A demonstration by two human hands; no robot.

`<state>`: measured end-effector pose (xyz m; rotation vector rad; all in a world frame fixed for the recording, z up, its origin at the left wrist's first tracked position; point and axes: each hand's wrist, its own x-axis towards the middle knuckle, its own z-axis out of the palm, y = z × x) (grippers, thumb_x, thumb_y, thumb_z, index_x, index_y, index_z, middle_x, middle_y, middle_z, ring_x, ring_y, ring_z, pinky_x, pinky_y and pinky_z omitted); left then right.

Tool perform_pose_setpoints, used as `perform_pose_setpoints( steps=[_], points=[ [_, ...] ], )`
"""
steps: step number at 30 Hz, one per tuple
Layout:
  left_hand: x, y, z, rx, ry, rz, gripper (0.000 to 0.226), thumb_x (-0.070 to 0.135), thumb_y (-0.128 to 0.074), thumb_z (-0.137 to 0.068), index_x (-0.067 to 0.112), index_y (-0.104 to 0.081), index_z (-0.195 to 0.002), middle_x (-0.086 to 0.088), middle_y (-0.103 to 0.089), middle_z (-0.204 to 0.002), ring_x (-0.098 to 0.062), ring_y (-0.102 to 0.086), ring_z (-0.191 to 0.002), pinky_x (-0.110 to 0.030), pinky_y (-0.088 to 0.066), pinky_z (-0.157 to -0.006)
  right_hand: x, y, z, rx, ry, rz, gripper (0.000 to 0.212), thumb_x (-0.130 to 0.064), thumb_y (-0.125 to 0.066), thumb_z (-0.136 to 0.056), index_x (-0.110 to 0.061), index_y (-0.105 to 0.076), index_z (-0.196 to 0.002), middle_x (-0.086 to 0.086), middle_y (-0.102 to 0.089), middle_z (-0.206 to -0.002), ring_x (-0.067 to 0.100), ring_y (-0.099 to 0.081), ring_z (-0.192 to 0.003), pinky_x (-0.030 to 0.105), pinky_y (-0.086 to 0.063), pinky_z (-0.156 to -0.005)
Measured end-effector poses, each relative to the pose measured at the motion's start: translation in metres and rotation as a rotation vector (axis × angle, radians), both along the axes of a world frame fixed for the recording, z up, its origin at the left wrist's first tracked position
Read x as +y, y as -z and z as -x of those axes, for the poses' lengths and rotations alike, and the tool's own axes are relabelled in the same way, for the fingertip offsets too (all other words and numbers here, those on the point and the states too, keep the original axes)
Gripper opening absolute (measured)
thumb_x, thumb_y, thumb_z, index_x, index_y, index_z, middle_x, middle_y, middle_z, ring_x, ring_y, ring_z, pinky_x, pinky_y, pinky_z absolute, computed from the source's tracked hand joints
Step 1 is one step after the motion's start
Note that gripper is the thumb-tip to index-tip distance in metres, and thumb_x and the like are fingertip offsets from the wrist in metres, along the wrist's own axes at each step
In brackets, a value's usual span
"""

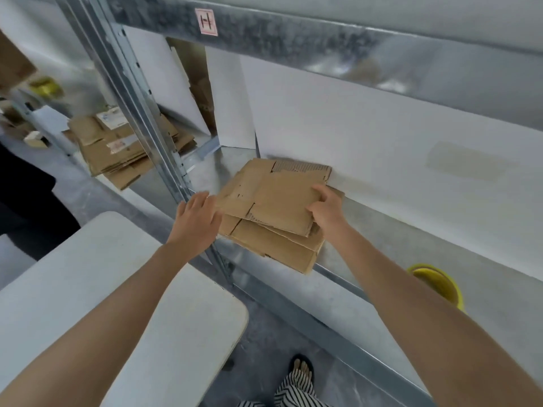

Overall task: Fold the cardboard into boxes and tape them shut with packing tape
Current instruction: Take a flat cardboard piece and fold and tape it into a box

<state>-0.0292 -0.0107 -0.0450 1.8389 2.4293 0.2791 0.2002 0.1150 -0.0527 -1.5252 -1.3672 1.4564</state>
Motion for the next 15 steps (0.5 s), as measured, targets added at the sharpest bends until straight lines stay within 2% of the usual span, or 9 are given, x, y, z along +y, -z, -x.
perform_pose_setpoints(
  steps=[3,5,9,12,15],
  points=[
    [-0.004,-0.005,-0.009,0.005,0.065,-0.006,0.034,0.021,-0.038,-0.099,0.002,-0.044,-0.127,-0.014,-0.041,-0.139,-0.028,-0.035,-0.131,-0.044,-0.023,-0.109,-0.019,-0.010,-0.017,0.025,0.056,-0.060,0.056,0.011,-0.046,-0.086,-0.021,-0.050,-0.133,0.003,-0.047,-0.131,0.019,-0.049,-0.113,0.030,-0.046,-0.093],
    [-0.008,-0.006,-0.018,-0.008,0.130,-0.019,0.031,0.019,-0.040,-0.097,0.002,-0.045,-0.123,-0.014,-0.045,-0.133,-0.030,-0.038,-0.127,-0.045,-0.025,-0.107,-0.035,-0.018,-0.031,0.047,0.117,-0.097,0.056,0.011,-0.048,-0.086,-0.019,-0.051,-0.132,0.005,-0.048,-0.130,0.022,-0.050,-0.114,0.034,-0.048,-0.095],
    [-0.009,-0.011,-0.048,-0.052,0.214,-0.015,0.041,0.026,-0.034,-0.095,0.004,-0.046,-0.127,-0.013,-0.047,-0.132,-0.030,-0.040,-0.126,-0.043,-0.025,-0.107,-0.067,-0.035,-0.070,0.081,0.250,-0.181,0.057,0.013,-0.051,-0.081,-0.019,-0.054,-0.129,0.006,-0.054,-0.126,0.020,-0.052,-0.106,0.031,-0.047,-0.084],
    [-0.004,-0.019,-0.084,-0.114,0.289,-0.034,0.031,0.020,-0.037,-0.097,0.005,-0.046,-0.122,-0.011,-0.049,-0.124,-0.028,-0.043,-0.119,-0.041,-0.026,-0.103,-0.090,-0.047,-0.110,0.052,0.315,-0.235,0.057,0.013,-0.050,-0.080,-0.021,-0.056,-0.125,0.004,-0.055,-0.122,0.018,-0.054,-0.103,0.026,-0.046,-0.078],
    [0.005,-0.029,-0.130,-0.178,0.359,-0.051,0.034,0.020,-0.038,-0.099,0.003,-0.044,-0.128,-0.014,-0.046,-0.132,-0.029,-0.040,-0.125,-0.040,-0.025,-0.106,-0.108,-0.060,-0.156,0.052,0.389,-0.282,0.057,0.015,-0.048,-0.079,-0.021,-0.058,-0.122,0.004,-0.055,-0.117,0.016,-0.053,-0.100,0.021,-0.047,-0.074]
  ],
)
